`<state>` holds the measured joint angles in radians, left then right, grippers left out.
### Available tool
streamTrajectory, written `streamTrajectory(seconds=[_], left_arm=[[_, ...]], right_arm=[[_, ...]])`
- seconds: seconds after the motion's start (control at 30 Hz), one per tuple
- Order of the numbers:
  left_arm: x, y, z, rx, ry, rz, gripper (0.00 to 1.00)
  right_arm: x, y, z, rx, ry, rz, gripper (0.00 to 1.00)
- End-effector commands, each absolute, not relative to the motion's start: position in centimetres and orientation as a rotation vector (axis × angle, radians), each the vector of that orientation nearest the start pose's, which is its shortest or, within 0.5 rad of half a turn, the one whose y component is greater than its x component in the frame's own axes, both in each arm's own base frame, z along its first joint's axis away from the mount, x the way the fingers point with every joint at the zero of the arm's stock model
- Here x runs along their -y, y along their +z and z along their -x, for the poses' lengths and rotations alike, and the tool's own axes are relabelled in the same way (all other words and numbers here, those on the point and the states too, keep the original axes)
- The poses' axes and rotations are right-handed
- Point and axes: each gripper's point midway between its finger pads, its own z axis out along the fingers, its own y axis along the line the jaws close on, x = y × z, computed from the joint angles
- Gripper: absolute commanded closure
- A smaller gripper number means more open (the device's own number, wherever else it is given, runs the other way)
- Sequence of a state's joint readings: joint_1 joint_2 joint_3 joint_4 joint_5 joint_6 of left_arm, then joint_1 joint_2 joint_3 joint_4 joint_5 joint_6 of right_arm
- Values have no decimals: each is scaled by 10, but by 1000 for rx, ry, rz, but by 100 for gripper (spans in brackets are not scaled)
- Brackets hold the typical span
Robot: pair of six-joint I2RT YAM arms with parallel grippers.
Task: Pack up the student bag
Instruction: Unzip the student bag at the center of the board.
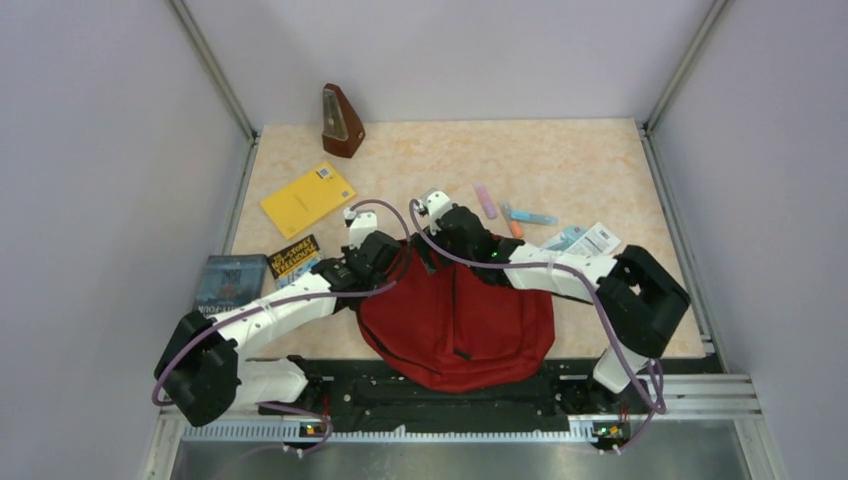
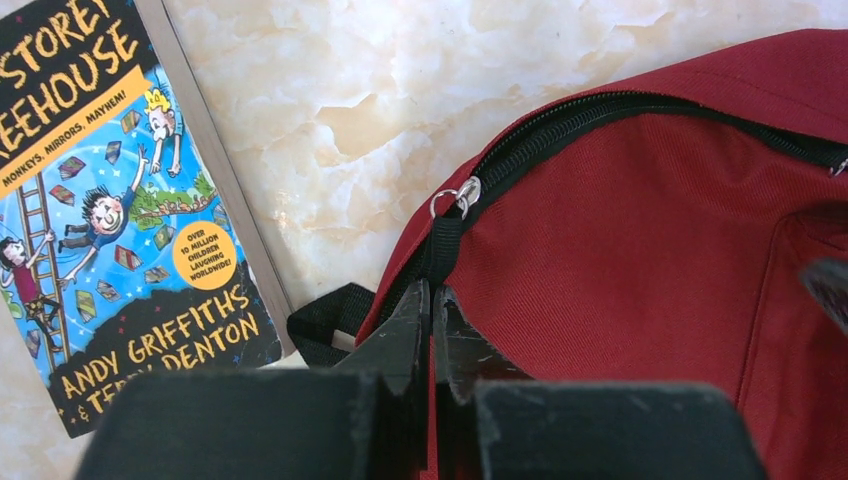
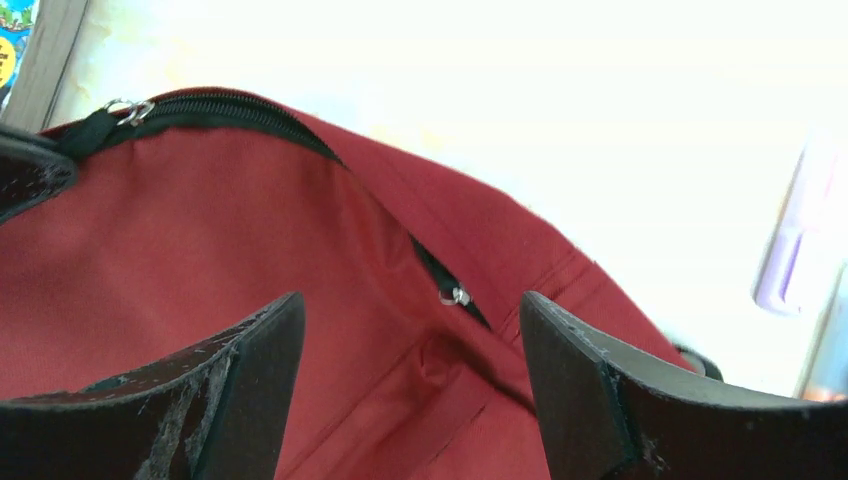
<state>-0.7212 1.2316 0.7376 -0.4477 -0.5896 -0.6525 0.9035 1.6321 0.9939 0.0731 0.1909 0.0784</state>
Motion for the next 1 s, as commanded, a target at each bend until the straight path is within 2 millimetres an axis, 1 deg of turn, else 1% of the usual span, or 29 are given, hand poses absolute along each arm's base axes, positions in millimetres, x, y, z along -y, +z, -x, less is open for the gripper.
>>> streamTrajectory(seconds=[0.0,0.1,0.2,0.27,0.33,0.37,0.43,0.47,0.53,0.57,0.63,0.77,0.93,0.97], left_arm=[[139,97,-268,-2272,-23,187,100],[141,96,-267,-2278,-33,185,100],[139,97,-266,-2277,-31,191,100],[138,97,-265,-2276,-31,193,100],[137,98,-265,-2273,-32,195,100],[136,98,-264,-2274,-30,193,100],[135,99,-263,-2272,-25,198,100],[134,99,-262,-2271,-21,200,100],[132,98,-262,-2270,-15,203,100],[131,98,-261,-2270,-11,205,100],[129,98,-261,-2273,2,211,100],[124,98,-259,-2278,34,221,100],[124,98,-256,-2279,16,226,100],[124,97,-255,-2282,11,225,100]], right_arm=[[-371,135,-331,-1858,477,882,24],[-384,128,-338,-1863,478,932,24],[-390,112,-346,-1888,455,961,26],[-392,103,-351,-1907,436,981,29],[-391,95,-359,-1929,392,977,35],[-389,92,-362,-1940,368,970,41],[-383,89,-371,-1954,306,938,63],[-380,88,-373,-1958,281,924,76],[-372,88,-379,-1968,230,883,98],[-368,89,-381,-1971,206,859,100],[-358,93,-386,-1977,154,802,100],[-332,101,-400,-2007,42,646,100],[-306,113,-415,-2040,30,491,100],[-299,110,-415,-2056,4,484,100]])
